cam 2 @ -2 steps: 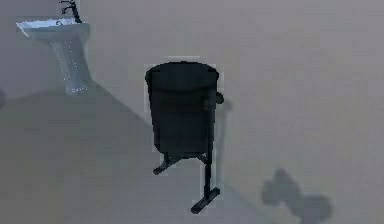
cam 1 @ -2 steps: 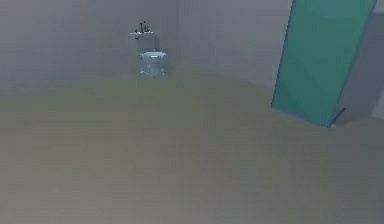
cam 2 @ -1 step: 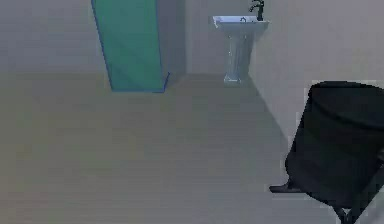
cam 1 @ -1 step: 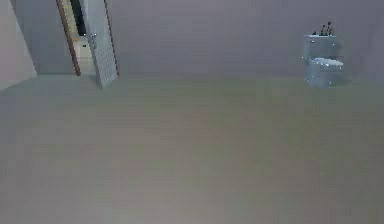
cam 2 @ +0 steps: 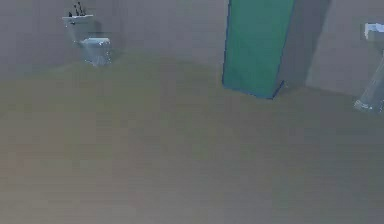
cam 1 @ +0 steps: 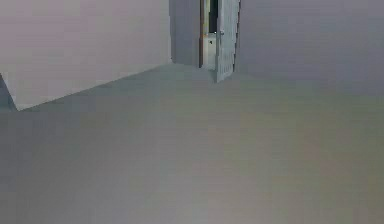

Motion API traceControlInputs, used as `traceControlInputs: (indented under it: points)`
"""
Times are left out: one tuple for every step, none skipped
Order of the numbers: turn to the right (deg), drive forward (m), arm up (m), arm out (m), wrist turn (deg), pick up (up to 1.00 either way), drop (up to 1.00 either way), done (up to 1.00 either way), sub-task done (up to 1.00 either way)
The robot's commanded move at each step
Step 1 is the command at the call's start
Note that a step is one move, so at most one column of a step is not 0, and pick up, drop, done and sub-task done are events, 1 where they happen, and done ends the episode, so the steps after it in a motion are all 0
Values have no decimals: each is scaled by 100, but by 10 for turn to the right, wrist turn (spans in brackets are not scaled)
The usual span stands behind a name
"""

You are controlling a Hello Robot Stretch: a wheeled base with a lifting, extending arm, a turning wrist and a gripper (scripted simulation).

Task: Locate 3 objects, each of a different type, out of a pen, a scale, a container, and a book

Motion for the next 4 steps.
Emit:
traceControlInputs:
  points:
    - [0,100,0,0,0,0,0,0,0]
    - [0,100,0,0,0,0,0,0,0]
    - [-30,0,0,0,0,0,0,0,0]
    - [0,100,0,0,0,0,0,0,0]
